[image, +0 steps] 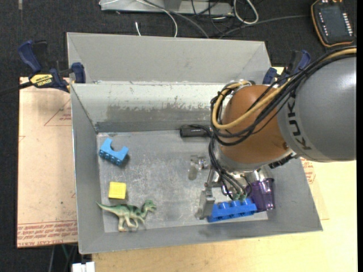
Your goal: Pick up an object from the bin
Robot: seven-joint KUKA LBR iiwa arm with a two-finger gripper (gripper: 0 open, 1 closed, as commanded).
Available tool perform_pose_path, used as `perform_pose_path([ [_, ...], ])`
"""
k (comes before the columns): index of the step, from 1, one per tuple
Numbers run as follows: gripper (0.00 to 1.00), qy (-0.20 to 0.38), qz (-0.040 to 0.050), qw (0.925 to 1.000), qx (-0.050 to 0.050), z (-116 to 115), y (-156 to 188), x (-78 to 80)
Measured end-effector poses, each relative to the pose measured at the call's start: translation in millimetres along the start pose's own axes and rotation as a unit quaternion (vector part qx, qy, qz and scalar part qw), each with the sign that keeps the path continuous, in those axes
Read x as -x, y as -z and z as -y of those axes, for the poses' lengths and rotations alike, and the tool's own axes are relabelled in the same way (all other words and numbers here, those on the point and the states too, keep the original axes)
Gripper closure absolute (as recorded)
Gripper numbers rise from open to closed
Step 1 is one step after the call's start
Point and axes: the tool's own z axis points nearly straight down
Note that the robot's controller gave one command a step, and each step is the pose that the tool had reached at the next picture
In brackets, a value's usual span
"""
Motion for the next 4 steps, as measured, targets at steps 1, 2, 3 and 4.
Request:
perform_pose_path([
  [1,0.00,0.000,0.0000,1.0000,0.000,0.0,0.0,0.0],
  [2,0.00,0.073,-0.0006,0.9973,0.000,53.4,-52.1,11.8],
  [3,0.00,0.063,0.0011,0.9980,0.001,57.8,-42.5,-2.3],
  [4,0.00,0.184,0.0047,0.9829,-0.001,121.6,-98.5,11.5],
])
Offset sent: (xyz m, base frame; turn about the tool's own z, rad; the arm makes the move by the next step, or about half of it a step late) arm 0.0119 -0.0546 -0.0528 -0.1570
